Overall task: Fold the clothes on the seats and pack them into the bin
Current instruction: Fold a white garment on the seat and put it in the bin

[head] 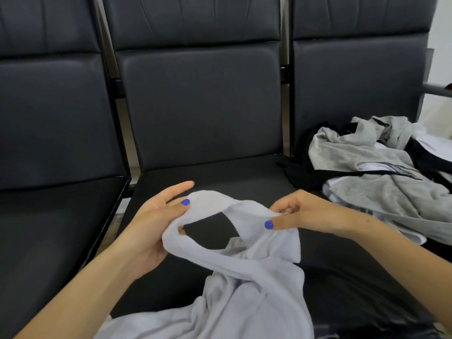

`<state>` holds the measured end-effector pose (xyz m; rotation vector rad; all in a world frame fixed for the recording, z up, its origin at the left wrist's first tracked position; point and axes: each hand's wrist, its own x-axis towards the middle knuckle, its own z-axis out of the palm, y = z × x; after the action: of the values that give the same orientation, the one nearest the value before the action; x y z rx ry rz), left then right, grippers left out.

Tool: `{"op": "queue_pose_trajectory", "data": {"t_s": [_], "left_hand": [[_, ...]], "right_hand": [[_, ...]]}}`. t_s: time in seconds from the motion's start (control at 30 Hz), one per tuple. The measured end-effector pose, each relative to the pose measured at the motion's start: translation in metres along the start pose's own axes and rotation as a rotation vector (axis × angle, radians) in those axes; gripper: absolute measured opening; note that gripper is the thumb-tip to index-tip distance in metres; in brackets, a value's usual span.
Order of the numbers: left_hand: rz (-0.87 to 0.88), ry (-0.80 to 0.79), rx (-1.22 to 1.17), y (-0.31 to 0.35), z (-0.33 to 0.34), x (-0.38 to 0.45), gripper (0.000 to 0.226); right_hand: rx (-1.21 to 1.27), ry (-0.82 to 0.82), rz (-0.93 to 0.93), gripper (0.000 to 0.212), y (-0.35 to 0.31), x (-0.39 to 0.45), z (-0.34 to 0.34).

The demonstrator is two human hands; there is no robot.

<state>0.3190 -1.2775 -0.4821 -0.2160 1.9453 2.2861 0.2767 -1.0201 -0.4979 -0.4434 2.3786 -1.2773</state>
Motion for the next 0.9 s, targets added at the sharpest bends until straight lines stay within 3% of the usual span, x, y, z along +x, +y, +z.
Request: {"op": "queue_pose_trajectory", "data": {"t_s": [0.2,0.3,0.5,0.67,0.8,0.9], "left_hand": [[-0.007,-0.031,-0.021,-0.001,-0.002,-0.001,0.036],[-0.013,-0.020,-0.079,0.000,-0.005,0.001,0.035],[0.021,0.028,-0.186,-0.001,-0.016,0.010,0.034],[-0.146,0.055,-0.307,-0.004,-0.022,0.011,0.034],[-0.277,0.095,-0.285,-0.006,-0.022,0.009,0.031],[-0.376,0.089,-0.208,-0.007,-0.023,0.008,0.024]], "right_hand": [[-0.094,0.058,-0.075,0.023,0.008,-0.001,-0.010],[-0.251,0.112,-0.050,0.016,0.015,-0.002,-0.014],[-0.303,0.114,0.007,0.005,0.018,-0.005,-0.017],[-0.421,0.367,0.016,0.015,0.024,-0.001,-0.020],[-0.229,0.524,-0.001,0.024,0.018,-0.001,-0.015],[0.042,0.541,0.162,0.035,0.003,-0.003,-0.005]]}}
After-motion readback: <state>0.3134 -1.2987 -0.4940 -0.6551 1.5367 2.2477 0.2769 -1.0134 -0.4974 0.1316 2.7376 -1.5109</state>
